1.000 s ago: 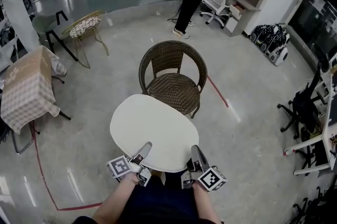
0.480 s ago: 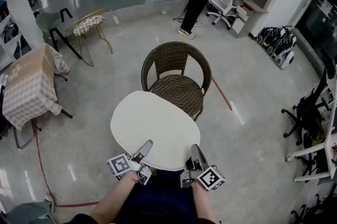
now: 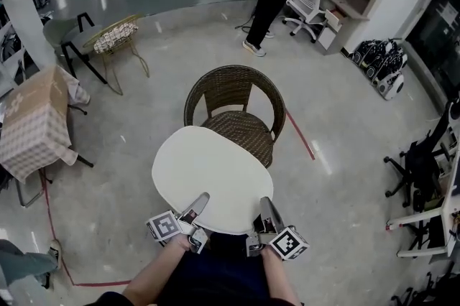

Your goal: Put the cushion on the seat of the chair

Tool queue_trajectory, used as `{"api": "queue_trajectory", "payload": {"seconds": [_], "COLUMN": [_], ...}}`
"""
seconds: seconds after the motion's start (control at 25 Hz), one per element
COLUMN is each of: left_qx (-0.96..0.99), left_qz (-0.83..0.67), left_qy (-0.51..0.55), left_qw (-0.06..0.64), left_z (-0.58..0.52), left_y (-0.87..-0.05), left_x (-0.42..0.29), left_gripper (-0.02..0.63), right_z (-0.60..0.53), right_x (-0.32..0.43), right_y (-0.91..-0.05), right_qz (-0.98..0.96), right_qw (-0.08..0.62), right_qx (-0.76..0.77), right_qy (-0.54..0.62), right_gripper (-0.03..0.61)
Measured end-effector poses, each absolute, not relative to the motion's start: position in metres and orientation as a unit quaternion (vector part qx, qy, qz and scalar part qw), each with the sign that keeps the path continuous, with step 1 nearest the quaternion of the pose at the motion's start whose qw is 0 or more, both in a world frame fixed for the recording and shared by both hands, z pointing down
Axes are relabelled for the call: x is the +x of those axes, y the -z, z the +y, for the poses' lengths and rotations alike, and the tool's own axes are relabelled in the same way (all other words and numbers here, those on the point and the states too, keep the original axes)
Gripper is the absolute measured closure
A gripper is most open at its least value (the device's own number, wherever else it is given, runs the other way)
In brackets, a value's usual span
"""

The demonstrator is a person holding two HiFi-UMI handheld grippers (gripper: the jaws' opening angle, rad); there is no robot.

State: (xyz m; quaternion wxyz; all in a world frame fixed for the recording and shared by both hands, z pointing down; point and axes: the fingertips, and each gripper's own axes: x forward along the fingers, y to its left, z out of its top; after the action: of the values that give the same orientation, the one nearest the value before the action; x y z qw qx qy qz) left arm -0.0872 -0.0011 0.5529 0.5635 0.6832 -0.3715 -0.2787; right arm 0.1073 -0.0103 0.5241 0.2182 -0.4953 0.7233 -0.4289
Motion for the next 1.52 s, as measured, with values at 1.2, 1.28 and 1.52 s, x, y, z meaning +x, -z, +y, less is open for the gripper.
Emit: {"api": "queue_trajectory", "payload": {"seconds": [1.2, 1.28, 1.52], "left_qx": [0.591, 0.590, 0.565], "left_qz": [-0.447, -0.451, -0.469], "left_qy": [0.299, 0.303, 0.322], "left_qw": [0.601, 0.598, 0.598], "left_z": [-0.175, -0.186, -0.204], "left_y": [-0.595, -0.597, -0.607], "left_x": [-0.023, -0.020, -0.016], "left_gripper": [0.537, 0.537, 0.537], "right_z": [-0.201, -0.214, -0.239], "right_x": [0.177, 0.178, 0.182], "right_y": [-0.534, -0.532, -0.542], "right_qz": [0.750, 0.752, 0.757], "right_qw": [0.180, 0.180, 0.171], "right_qx": [-0.443, -0.437, -0.428], "right_qy": [0.458, 0.459, 0.462], "right_gripper": [0.589, 0.589, 0.589]}}
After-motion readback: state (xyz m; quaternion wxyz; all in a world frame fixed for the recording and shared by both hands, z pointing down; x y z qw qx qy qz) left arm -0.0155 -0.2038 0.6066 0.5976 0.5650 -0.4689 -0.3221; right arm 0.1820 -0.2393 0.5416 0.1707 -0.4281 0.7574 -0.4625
